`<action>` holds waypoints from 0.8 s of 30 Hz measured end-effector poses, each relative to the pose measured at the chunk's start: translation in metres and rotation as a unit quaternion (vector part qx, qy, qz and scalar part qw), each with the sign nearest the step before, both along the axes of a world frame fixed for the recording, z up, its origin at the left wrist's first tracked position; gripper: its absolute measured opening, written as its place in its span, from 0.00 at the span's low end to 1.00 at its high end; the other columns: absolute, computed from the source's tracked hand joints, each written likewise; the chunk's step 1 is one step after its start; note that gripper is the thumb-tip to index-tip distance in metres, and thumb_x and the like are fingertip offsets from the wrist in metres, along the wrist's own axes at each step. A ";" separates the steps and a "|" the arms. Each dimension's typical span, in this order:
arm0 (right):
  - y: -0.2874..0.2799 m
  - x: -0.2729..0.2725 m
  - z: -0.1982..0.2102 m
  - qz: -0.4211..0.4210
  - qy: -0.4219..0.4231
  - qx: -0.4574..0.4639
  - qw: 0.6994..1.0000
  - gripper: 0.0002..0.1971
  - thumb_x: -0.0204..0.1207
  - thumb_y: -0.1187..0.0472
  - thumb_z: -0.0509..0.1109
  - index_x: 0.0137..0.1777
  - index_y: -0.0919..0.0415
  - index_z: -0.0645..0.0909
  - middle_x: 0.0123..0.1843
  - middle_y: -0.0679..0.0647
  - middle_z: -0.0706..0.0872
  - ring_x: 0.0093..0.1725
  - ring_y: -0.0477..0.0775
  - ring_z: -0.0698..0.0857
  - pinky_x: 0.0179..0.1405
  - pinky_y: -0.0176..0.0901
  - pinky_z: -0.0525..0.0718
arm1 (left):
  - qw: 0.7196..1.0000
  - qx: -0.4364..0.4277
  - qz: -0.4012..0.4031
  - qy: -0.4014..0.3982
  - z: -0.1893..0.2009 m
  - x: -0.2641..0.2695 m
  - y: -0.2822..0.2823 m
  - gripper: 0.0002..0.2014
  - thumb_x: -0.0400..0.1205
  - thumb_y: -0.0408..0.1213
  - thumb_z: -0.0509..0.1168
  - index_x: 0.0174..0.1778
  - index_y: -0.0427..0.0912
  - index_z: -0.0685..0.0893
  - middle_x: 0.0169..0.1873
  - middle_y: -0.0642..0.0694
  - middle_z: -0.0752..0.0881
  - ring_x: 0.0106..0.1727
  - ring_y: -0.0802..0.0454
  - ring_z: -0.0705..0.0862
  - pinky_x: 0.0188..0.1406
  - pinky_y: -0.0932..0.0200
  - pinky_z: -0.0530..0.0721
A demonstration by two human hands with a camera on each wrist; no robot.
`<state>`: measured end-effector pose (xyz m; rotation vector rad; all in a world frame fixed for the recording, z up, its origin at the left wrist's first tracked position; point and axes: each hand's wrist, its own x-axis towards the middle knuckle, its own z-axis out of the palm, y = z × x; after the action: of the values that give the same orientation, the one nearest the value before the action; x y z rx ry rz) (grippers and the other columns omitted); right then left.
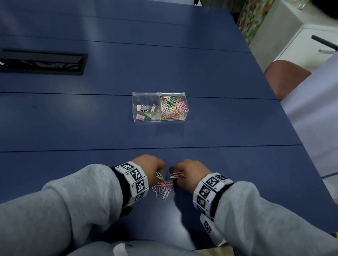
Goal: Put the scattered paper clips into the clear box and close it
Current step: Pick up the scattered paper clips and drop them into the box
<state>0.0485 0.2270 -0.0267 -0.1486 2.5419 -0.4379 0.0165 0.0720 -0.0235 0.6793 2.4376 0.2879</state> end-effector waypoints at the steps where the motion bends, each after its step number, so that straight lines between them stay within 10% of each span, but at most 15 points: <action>1: 0.005 -0.002 0.001 -0.018 0.004 -0.003 1.000 0.11 0.74 0.62 0.66 0.56 0.56 0.82 0.58 0.57 0.83 0.59 0.59 0.81 0.56 0.46 0.78 | 1.000 0.002 0.006 -0.003 0.001 -0.001 -0.003 0.09 0.75 0.31 0.65 0.34 0.48 0.73 0.41 0.44 0.82 0.43 0.49 0.76 0.40 0.61 0.72; 11: 0.036 -0.053 0.048 -0.202 0.078 -0.190 0.957 0.11 0.68 0.68 0.74 0.31 0.51 0.80 0.22 0.45 0.80 0.17 0.35 0.77 0.24 0.29 0.78 | 0.990 0.057 0.126 0.016 0.009 -0.016 -0.033 0.16 0.72 0.34 0.71 0.25 0.53 0.72 0.27 0.56 0.77 0.39 0.52 0.80 0.39 0.61 0.79; 24: 0.006 -0.178 0.048 -0.152 0.157 -0.080 0.973 0.07 0.72 0.63 0.71 0.49 0.56 0.84 0.47 0.55 0.88 0.45 0.53 0.84 0.43 0.38 0.78 | 0.931 0.216 0.286 0.067 0.069 -0.092 -0.042 0.15 0.70 0.29 0.72 0.25 0.49 0.75 0.22 0.55 0.77 0.26 0.59 0.74 0.26 0.72 0.72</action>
<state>-0.1293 0.2328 0.0217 0.1258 2.8495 -0.7951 -0.0760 0.0299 0.0457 0.1336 2.6836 1.0635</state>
